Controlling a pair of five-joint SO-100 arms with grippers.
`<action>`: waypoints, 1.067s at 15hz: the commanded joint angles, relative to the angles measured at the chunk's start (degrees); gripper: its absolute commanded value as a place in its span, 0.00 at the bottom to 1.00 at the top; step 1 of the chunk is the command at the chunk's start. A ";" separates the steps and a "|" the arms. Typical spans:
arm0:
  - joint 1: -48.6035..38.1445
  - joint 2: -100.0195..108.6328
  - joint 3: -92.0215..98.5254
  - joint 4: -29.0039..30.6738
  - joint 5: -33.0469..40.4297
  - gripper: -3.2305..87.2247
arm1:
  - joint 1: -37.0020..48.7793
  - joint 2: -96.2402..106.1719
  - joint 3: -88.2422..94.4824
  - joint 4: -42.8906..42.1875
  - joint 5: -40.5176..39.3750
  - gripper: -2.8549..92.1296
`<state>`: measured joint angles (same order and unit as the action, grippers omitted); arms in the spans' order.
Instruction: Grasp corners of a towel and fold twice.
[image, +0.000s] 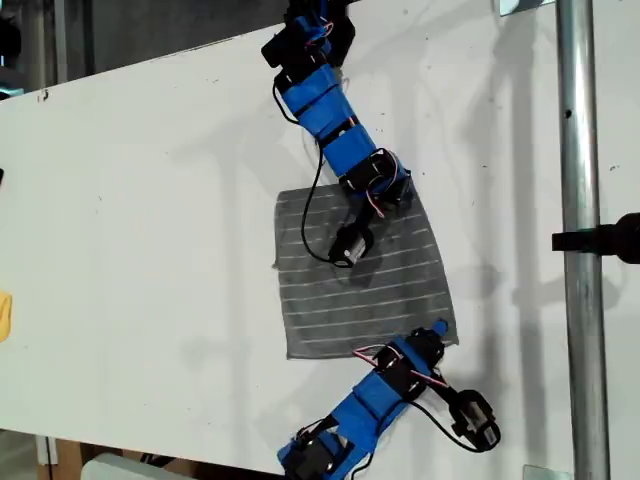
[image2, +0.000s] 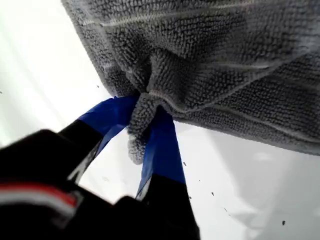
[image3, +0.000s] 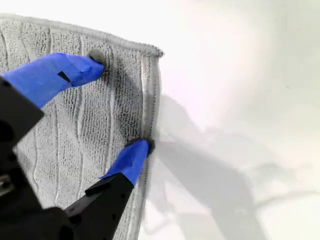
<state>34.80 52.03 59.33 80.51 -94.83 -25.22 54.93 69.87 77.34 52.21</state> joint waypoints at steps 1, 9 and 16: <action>0.97 -0.44 -3.60 -1.58 -0.53 0.34 | 1.14 0.18 -3.25 -0.79 -0.09 0.03; -1.41 -8.00 -3.52 -6.15 -1.32 0.00 | 1.14 -0.18 -3.96 -0.97 0.09 0.03; -5.10 2.90 -5.45 1.05 2.99 0.00 | 0.44 6.50 -6.24 2.55 0.18 0.03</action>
<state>32.26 47.72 55.37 79.28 -92.72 -25.22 55.11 67.85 77.43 52.21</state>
